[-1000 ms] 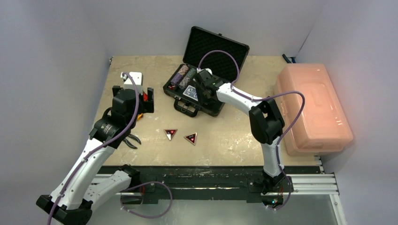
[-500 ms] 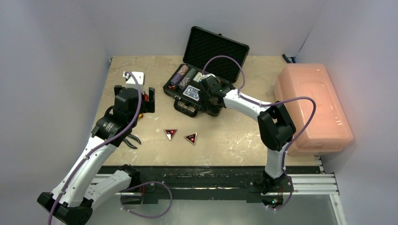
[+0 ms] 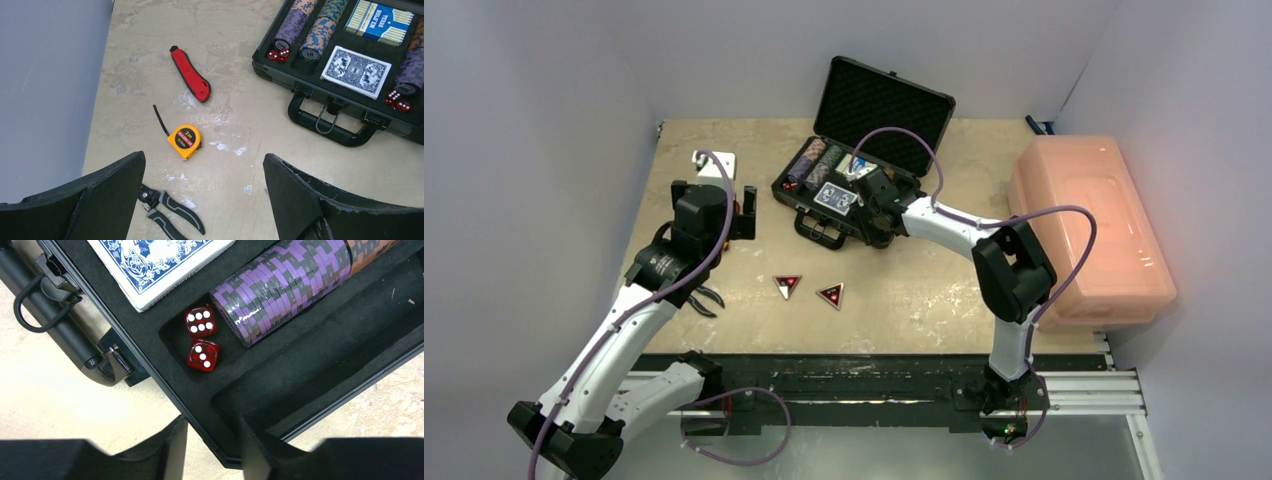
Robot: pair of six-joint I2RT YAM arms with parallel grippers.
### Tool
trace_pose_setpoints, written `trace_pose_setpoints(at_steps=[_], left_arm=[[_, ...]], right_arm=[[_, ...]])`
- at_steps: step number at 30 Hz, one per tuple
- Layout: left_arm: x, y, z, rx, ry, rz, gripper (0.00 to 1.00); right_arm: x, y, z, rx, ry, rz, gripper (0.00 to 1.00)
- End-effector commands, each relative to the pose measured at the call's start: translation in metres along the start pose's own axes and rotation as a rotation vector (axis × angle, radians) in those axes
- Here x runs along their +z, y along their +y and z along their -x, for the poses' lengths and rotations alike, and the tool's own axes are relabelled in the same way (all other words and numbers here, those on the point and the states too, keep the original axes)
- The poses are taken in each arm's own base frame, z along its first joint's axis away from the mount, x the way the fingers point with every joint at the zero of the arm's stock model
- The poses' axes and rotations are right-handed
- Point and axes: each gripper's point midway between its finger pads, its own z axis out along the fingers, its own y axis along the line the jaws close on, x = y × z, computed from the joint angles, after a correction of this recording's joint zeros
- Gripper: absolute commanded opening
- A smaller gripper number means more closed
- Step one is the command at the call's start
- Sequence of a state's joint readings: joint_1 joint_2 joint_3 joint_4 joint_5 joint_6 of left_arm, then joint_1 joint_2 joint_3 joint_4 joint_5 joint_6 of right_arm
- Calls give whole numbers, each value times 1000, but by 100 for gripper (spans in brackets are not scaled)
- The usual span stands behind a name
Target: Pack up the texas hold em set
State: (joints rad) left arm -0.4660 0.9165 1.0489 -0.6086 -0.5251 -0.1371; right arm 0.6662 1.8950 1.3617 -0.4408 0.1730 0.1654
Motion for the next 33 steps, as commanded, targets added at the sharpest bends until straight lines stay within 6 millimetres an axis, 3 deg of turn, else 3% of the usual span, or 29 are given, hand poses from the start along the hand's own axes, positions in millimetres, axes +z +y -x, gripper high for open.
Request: trace_pose_setpoints(at_steps=[1,5,9,19,26,29,33], left_arm=[[1,-1,2,-10,-1,0,88],[1,-9,-6,-23,55,-28,88],[-4,-20,-23,-52,124,-79,87],[-18,-26,-98,-141,371,-79,88],[-16,-40,-137,-228,480,-75,91],[-11,-50,-148,-260,512,-92,92],[-1,-60,-156,-259,541,-105,95]], right_arm=[[-7,6,-16,-17,47,53,37],[-8,13,-27,-18,72,98,27],[-13,21,-37,14,96,147,24],[-25,51,-59,61,154,195,20],[-34,72,-74,68,186,213,20],[-41,82,-75,71,183,232,23],[-52,81,-64,84,144,225,40]])
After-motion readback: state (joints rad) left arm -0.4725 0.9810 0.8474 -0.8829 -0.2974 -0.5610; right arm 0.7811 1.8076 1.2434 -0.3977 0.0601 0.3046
